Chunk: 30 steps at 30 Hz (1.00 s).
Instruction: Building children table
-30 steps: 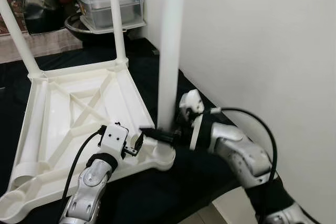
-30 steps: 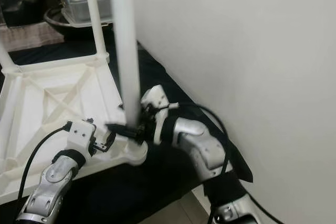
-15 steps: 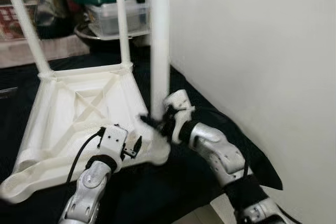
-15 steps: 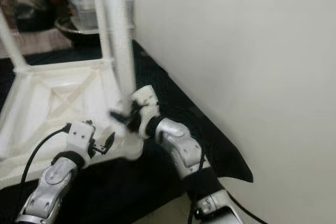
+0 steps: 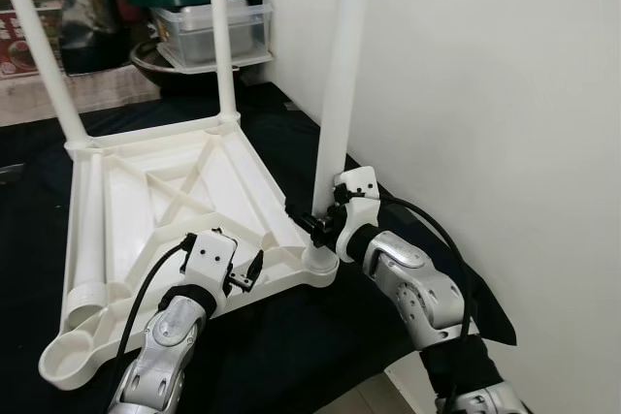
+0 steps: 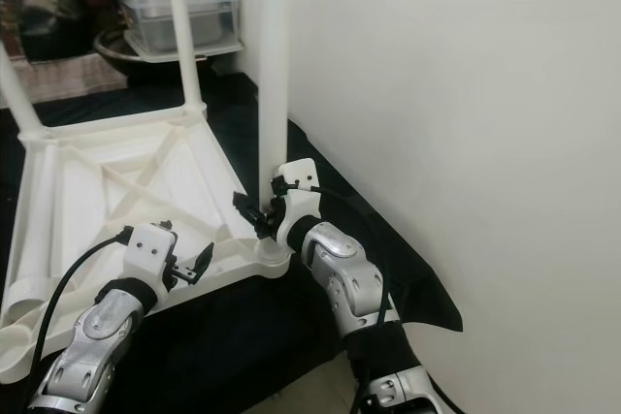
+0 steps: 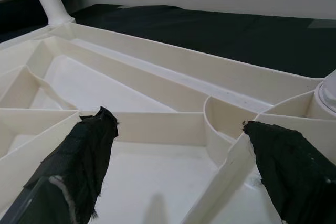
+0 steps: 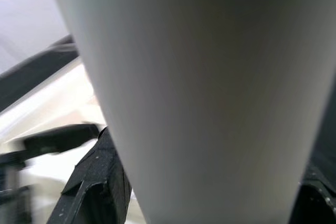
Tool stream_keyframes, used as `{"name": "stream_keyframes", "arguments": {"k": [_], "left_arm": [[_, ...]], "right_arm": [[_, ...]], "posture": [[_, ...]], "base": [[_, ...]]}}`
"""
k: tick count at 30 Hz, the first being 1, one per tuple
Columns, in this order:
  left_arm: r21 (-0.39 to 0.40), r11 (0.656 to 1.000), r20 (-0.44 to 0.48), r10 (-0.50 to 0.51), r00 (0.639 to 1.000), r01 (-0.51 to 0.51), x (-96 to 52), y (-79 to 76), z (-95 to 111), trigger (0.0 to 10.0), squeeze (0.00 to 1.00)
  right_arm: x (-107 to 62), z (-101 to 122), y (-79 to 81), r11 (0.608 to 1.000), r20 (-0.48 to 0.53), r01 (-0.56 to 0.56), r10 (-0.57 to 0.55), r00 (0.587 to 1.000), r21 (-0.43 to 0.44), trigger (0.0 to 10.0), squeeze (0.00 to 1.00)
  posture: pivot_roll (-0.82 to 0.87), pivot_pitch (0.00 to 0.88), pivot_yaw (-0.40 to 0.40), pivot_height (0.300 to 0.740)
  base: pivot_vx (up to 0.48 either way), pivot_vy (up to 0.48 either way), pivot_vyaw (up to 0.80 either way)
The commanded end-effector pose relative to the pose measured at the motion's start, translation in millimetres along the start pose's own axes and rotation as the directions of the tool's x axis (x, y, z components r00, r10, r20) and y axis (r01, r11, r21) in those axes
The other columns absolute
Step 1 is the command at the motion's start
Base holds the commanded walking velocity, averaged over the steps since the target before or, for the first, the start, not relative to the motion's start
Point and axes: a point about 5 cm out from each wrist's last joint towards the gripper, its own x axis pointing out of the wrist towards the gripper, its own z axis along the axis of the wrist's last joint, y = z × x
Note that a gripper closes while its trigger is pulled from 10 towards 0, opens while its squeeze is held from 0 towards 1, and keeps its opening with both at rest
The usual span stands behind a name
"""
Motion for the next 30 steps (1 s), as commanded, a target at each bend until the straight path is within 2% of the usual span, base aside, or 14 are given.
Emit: {"name": "stream_keyframes", "arguments": {"k": [1,6,7,8,9,12,13,16,17,18,23,26,27,30], "left_arm": [[0.001,1.000,-0.026,-0.002,1.000,0.002,-2.0,0.2,-7,10.0,0.00],[-0.002,1.000,-0.028,-0.004,1.000,0.004,-2.4,-4.0,-8,10.0,0.00],[-0.005,1.000,-0.024,-0.003,1.000,0.003,-2.3,-5.4,-6,10.0,0.00],[-0.005,1.000,-0.024,-0.003,1.000,0.003,-2.3,-5.4,-6,10.0,0.00],[-0.005,1.000,-0.024,0.000,1.000,0.000,-2.4,-4.8,-6,10.0,0.00],[-0.005,1.000,-0.024,0.002,1.000,-0.002,-2.7,-4.1,-6,10.0,0.00],[-0.004,1.000,-0.026,0.005,1.000,-0.005,-3.1,-2.7,-7,10.0,0.00],[0.000,1.000,-0.029,0.007,1.000,-0.007,-3.6,-1.1,-7,10.0,0.00],[0.001,1.000,-0.029,0.003,1.000,-0.003,-2.8,-1.9,-8,10.0,0.00],[0.002,1.000,-0.029,0.002,1.000,-0.002,-2.3,-2.4,-8,10.0,0.00],[0.000,1.000,-0.025,-0.003,1.000,0.003,-1.0,-4.1,-6,10.0,0.00],[0.000,1.000,-0.024,-0.005,1.000,0.005,-0.8,-4.4,-6,10.0,0.00],[-0.002,1.000,-0.024,-0.005,1.000,0.004,-0.6,-3.9,-6,10.0,0.00],[0.000,1.000,-0.027,-0.005,1.000,0.005,-0.6,-3.5,-8,10.0,0.00]], "right_arm": [[4.1,9,17.2,0.987,0.029,-0.162,0.162,0.986,-0.002,10.0,0.00],[-15.1,17,39.5,0.873,0.042,-0.485,0.487,0.872,-0.053,10.0,0.00],[-20.6,12,48.1,0.811,0.008,-0.582,0.583,0.812,-0.067,8.2,0.00],[-20.6,12,48.1,0.811,0.008,-0.582,0.583,0.812,-0.067,8.2,0.00],[-19.7,9,50.1,0.801,0.000,-0.596,0.597,0.803,-0.061,2.9,0.00],[-18.4,7,50.7,0.801,-0.004,-0.595,0.596,0.803,-0.056,2.9,0.00],[-13.0,4,47.9,0.828,-0.013,-0.558,0.558,0.830,-0.044,0.0,0.00],[9.1,-8,22.8,0.962,-0.055,-0.272,0.271,0.961,-0.017,0.0,0.00],[15.4,-22,-14.9,0.988,-0.146,0.155,-0.153,0.977,0.006,0.0,0.00],[13.5,-28,-28.6,0.950,-0.182,0.312,-0.306,0.934,0.002,0.0,0.00],[-3.4,-41,-49.2,0.837,-0.224,0.547,-0.533,0.816,0.002,0.0,0.00],[-8.0,-46,-48.9,0.816,-0.231,0.578,-0.561,0.795,0.009,0.0,0.00],[-4.5,-45,-34.8,0.866,-0.192,0.499,-0.485,0.853,0.025,10.0,0.00],[4.1,-35,-12.6,0.939,-0.111,0.341,-0.334,0.936,0.049,10.0,0.00]], "posture": [[0.09,0.000,-0.057,0.740],[0.10,0.000,-0.064,0.740],[0.10,0.000,-0.070,0.740],[0.10,0.000,-0.070,0.740],[0.10,0.000,-0.070,0.740],[0.11,0.000,-0.074,0.740],[0.11,0.000,-0.073,0.740],[0.10,0.000,-0.066,0.740],[0.10,0.000,-0.062,0.740],[0.10,0.000,-0.062,0.740],[0.10,0.000,-0.061,0.740],[0.10,0.000,-0.062,0.740],[0.09,0.000,-0.055,0.740],[0.08,0.000,-0.052,0.740]], "base": [[0.000,0.000,0.00],[0.000,0.000,0.00],[0.000,0.000,0.00],[0.000,0.000,0.00],[0.000,0.000,0.00],[0.000,0.000,0.00],[0.000,0.000,0.00],[0.000,0.000,0.00],[0.000,0.000,0.00],[0.000,0.000,0.00],[0.000,0.000,0.00],[0.000,0.000,0.00],[0.000,0.000,0.00],[0.000,0.000,0.00]]}}
